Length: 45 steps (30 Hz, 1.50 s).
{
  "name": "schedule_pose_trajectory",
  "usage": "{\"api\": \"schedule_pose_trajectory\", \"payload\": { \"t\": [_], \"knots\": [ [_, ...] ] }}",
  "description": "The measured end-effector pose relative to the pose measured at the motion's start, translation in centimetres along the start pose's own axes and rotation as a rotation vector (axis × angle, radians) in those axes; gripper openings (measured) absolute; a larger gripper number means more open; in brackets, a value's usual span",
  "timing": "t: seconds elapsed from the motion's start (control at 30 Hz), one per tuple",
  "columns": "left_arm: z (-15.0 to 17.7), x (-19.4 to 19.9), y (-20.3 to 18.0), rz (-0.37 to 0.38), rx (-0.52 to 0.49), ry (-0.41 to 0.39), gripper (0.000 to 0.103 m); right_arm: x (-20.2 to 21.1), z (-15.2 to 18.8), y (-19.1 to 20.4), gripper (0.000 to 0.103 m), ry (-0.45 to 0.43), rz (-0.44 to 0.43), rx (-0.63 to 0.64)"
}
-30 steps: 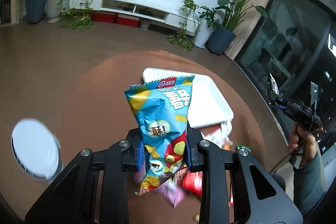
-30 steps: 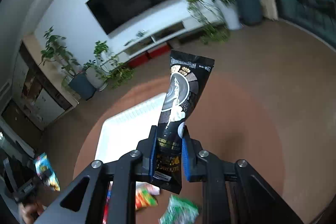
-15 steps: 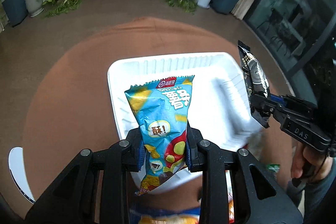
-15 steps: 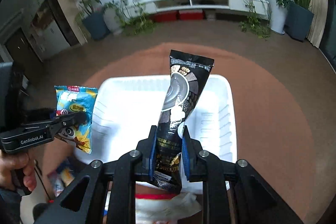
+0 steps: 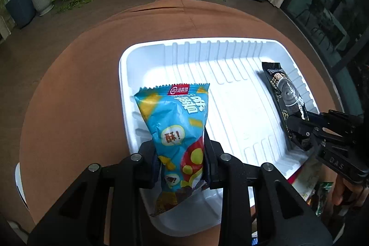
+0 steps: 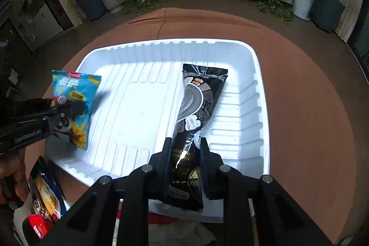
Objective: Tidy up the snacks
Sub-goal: 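Lower both snacks into the tray and open both tools, then withdraw both tools from the tray back toward the snack pile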
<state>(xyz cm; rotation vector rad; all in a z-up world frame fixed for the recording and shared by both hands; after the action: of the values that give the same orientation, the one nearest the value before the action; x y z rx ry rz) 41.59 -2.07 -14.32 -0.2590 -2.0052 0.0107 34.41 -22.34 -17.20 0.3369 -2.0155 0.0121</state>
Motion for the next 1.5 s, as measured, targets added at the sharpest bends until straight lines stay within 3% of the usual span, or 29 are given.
{"api": "schedule_pose_trajectory", "payload": {
  "t": [0.4, 0.5, 0.57, 0.7, 0.87, 1.0, 1.03, 1.07, 1.23, 1.37, 1.5],
  "knots": [
    [0.3, -0.3, -1.3, -0.022, -0.012, 0.003, 0.03, -0.1, 0.5, 0.9, 0.03, -0.015, -0.007, -0.002],
    [0.4, 0.3, -1.0, -0.03, -0.005, -0.004, 0.033, 0.2, 0.4, 0.5, 0.046, -0.028, -0.002, -0.013],
    [0.4, 0.9, -0.8, -0.033, -0.003, -0.024, 0.047, 0.9, 0.1, 0.1, 0.053, -0.05, 0.0, -0.02],
    [0.0, 2.6, -1.0, -0.025, 0.013, -0.054, 0.059, 3.0, -0.6, -0.3, 0.068, -0.103, -0.004, -0.031],
    [-0.2, 5.8, -1.5, -0.005, 0.017, -0.105, 0.077, 7.0, -0.8, -0.1, 0.077, -0.186, -0.023, -0.032],
    [0.3, 10.4, -1.0, 0.023, 0.026, -0.184, 0.088, 11.0, 0.1, 0.1, 0.083, -0.272, -0.065, -0.039],
    [0.6, 11.8, -1.0, 0.034, 0.02, -0.215, 0.098, 11.9, 0.5, 0.1, 0.086, -0.293, -0.081, -0.047],
    [0.9, 13.0, -0.8, 0.037, 0.006, -0.244, 0.103, 13.1, 0.9, 0.0, 0.088, -0.321, -0.102, -0.058],
    [4.4, 19.7, -0.8, -0.011, -0.054, -0.403, 0.103, 17.8, 3.9, 0.3, 0.096, -0.426, -0.149, -0.067],
    [9.5, 22.4, -0.3, -0.03, -0.006, -0.393, 0.103, 19.9, 7.2, 0.7, 0.097, -0.468, -0.176, -0.08],
    [15.2, 22.7, 1.1, -0.002, 0.158, -0.344, 0.103, 20.7, 11.2, 1.1, 0.097, -0.486, -0.193, -0.092]
  ]
}}
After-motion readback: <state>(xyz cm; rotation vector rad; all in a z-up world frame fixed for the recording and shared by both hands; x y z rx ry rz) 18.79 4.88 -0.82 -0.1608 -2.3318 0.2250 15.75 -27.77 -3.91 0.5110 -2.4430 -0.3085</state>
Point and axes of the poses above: each gripper's, at about its wrist camera, not at the fingertips, and x roughly against the way its jaws point, y to its left, z to its underside, the point moved 7 cm from there along -x, roughly the way its jaws point
